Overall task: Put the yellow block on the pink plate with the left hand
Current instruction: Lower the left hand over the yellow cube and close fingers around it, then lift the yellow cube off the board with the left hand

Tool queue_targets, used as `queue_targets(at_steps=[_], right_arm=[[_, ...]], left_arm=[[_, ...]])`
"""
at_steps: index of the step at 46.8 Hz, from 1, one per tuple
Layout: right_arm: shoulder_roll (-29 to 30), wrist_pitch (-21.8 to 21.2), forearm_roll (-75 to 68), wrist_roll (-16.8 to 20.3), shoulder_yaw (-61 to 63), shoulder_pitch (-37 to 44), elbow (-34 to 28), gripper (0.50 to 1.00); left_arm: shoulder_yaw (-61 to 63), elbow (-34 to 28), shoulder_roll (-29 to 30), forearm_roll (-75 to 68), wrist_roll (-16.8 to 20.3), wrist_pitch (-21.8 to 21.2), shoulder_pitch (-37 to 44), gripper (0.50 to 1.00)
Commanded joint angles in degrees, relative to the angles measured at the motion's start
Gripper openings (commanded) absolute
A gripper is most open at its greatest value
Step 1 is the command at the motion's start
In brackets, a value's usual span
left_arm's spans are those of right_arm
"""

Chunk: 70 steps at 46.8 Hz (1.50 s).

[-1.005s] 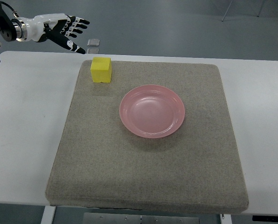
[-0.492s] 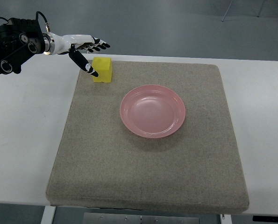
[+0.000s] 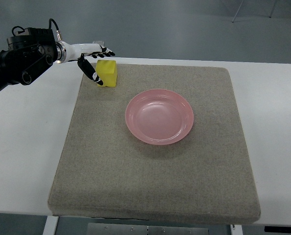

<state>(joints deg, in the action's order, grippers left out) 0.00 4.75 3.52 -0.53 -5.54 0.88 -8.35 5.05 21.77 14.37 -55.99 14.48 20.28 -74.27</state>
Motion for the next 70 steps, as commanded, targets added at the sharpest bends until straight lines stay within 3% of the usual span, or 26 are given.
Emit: queue_targets(at_steps=[1, 8, 19, 28, 39, 42, 53, 61, 70], right_arm=[[0.0, 0.0, 0.0, 0.0, 0.0, 0.0, 0.0, 0.924], [0.0, 0.0, 0.0, 0.0, 0.0, 0.0, 0.0, 0.924], [0.0, 0.0, 0.0, 0.0, 0.0, 0.0, 0.0, 0.924], [0.0, 0.0, 0.0, 0.0, 0.0, 0.0, 0.0, 0.924], [0.0, 0.0, 0.0, 0.0, 0.0, 0.0, 0.0, 0.924], [0.0, 0.0, 0.0, 0.0, 0.0, 0.0, 0.0, 0.924], [0.0, 0.0, 0.0, 0.0, 0.0, 0.0, 0.0, 0.924], [0.0, 0.0, 0.0, 0.0, 0.0, -0.1, 0.0, 0.924], [0.0, 0.0, 0.0, 0.0, 0.0, 0.0, 0.0, 0.924]], left_arm=[[0.4, -1.4, -1.1, 0.0, 0.0, -1.4, 0.1, 0.99], [5.4, -3.0, -2.9, 0.1, 0.0, -6.6, 0.1, 0.981], [6.8, -3.0, -3.0, 0.4, 0.0, -6.8, 0.1, 0.971], [6.9, -3.0, -3.1, -0.2, 0.0, -6.8, 0.2, 0.862], [7.0, -3.0, -3.1, -0.2, 0.0, -6.8, 0.1, 0.774], [7.1, -3.0, -3.1, -0.2, 0.0, -6.8, 0.1, 0.724], [8.9, -3.0, -3.1, -0.2, 0.0, -6.7, 0.0, 0.621], [8.9, -3.4, -3.1, 0.2, 0.0, -5.5, -1.0, 0.504], [8.2, -4.4, -2.2, 1.2, 0.0, 2.2, -4.9, 0.5]])
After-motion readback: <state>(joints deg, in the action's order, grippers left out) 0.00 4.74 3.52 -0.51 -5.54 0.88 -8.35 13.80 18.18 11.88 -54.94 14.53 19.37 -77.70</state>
